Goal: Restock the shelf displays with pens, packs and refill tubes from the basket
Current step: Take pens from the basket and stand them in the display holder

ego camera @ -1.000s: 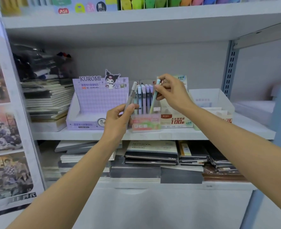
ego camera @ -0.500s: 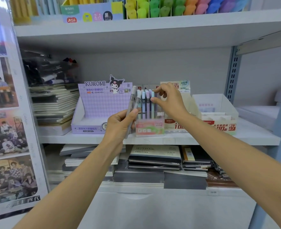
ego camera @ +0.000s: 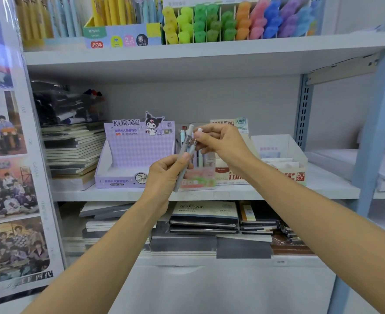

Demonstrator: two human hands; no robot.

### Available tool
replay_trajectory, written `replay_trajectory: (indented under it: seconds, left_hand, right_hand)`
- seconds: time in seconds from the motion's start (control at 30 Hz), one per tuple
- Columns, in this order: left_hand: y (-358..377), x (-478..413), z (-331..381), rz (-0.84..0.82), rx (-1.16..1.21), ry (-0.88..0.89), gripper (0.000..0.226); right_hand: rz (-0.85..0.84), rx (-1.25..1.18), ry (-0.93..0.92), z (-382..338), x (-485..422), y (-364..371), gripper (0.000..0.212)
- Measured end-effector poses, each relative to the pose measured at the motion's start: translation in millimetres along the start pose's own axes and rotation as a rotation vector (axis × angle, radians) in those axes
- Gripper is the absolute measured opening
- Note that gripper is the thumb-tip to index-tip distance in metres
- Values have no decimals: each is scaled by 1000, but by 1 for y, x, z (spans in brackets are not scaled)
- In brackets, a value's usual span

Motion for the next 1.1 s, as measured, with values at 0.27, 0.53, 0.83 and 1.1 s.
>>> replay_trajectory:
  seconds: [0.27,0.53,0.83,1.1]
  left_hand:
    - [-6,-5,7,56,16,0,22]
    - [-13,-5,1,97,-56,-12,24]
    - [-18,-5,-4,54,-36,-24,20]
    - [-12,-3,-4,29,15,-25,20]
  right_hand:
    - [368,252,-128,-23,-14,-51,8]
    - [281,505,-111,9,-26,-39,9]
    - [150,608,-86,19,-31,-39,12]
    - [150,630,-82,36,-36,-23,18]
Point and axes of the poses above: each hand's wrist, its own x-axis away from the middle knuckle, its own y-axis out of the palm, z = x × y, the point moved 2 cm from there along -x, towards the middle knuckle, and after that the axes turned 8 degrees about -z, right-handed, at the moved point
